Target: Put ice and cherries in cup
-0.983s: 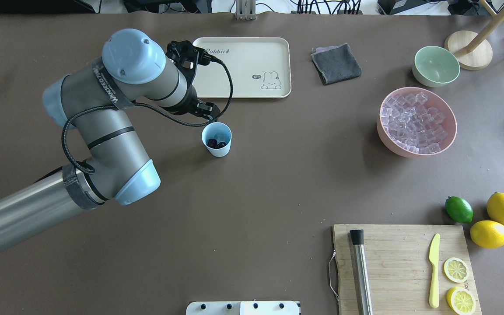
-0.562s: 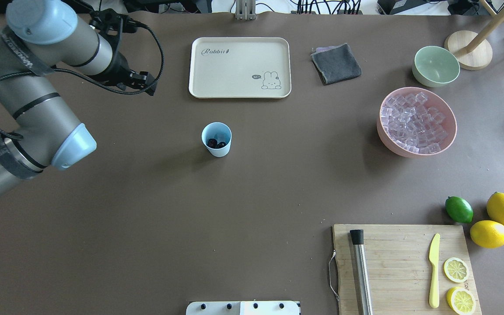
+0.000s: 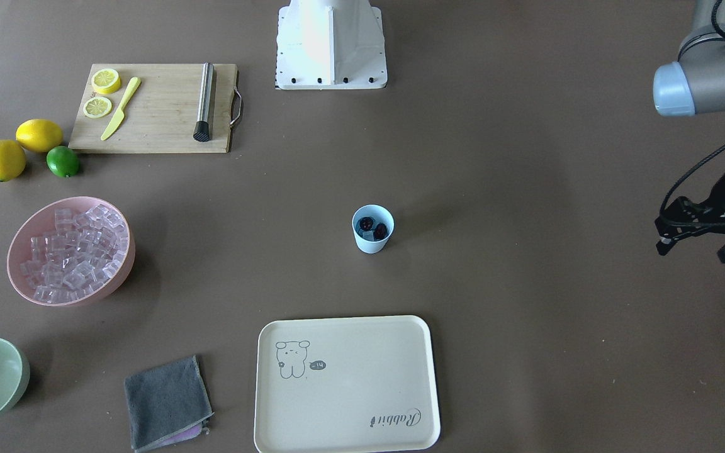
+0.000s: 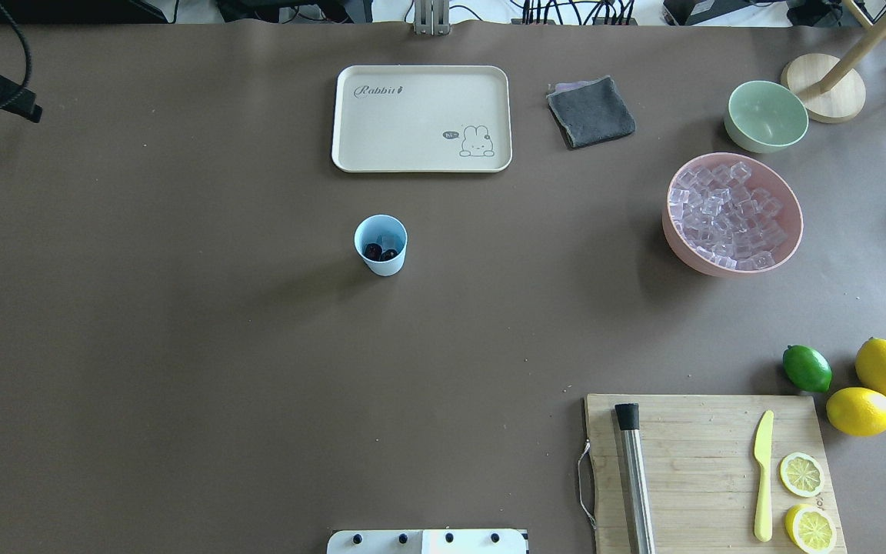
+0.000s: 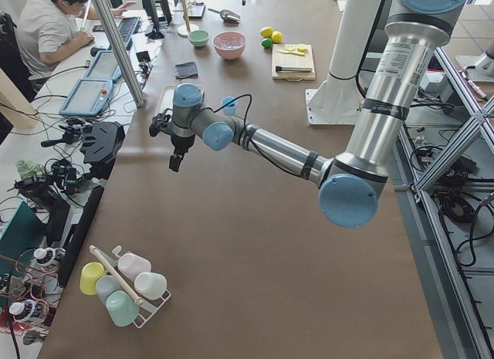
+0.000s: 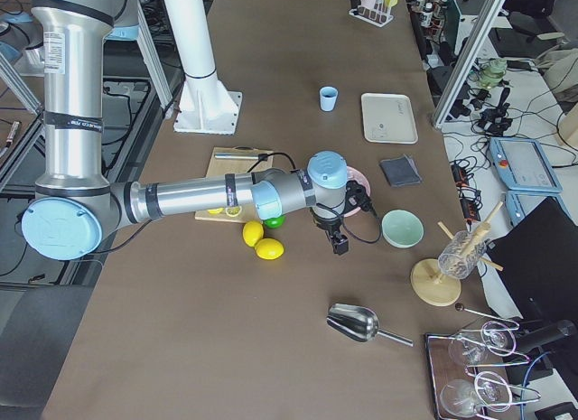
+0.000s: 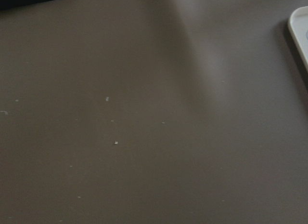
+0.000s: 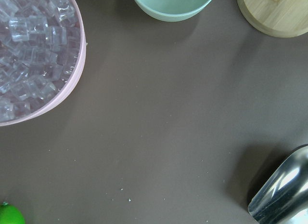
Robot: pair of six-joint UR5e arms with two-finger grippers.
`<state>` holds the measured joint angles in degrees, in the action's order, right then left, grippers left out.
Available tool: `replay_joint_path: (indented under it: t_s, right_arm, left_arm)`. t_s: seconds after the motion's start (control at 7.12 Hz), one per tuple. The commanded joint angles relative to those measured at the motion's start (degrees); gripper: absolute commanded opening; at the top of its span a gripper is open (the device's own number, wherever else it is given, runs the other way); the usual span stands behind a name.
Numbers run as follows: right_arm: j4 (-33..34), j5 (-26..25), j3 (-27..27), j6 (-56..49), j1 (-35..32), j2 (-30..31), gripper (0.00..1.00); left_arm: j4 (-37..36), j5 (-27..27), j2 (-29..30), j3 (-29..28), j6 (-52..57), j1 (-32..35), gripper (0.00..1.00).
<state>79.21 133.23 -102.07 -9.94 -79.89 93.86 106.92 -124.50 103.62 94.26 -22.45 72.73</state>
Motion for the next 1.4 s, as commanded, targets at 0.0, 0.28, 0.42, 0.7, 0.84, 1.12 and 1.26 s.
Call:
replay_joint_path:
  t_s: [0.0, 0.28, 0.42, 0.7, 0.84, 1.12, 1.26]
  right_arm:
    - [0.16, -0.16, 0.82, 0.26, 0.00, -1.13, 0.99]
    - [0.08, 0.27, 3.27, 0.53, 0.00, -1.66, 0.99]
    - [0.33, -0.07, 3.63, 0.53, 0.00, -2.01, 0.99]
    - [0.77, -0.16, 3.99, 1.05, -0.61, -3.41, 0.99]
    - [0.95, 0.45, 3.90, 1.32, -3.40, -4.12, 0.99]
    - [1.30, 0.19, 9.13, 1.06, -3.87, -7.44, 0.99]
    - [1.21, 0.36, 10.83, 1.06, -3.95, -8.51, 0.99]
  left_arm:
    - [-0.21, -7.12, -6.04, -2.05, 15.80, 8.63, 0.98]
    - [0.39, -11.20, -10.35, -1.80, 15.86, 9.10, 0.98]
    - [-0.12, -11.20, -10.80, -1.97, 16.03, 10.40, 0.98]
    - [0.31, -10.68, -11.33, -2.50, 15.69, 11.47, 0.98]
    - [0.57, -10.59, -10.38, -3.72, 15.68, 11.90, 0.98]
    - [0.57, -10.59, -5.23, -8.00, 15.86, 12.96, 0.98]
    - [1.10, -10.50, -3.97, -10.74, 15.95, 12.96, 0.98]
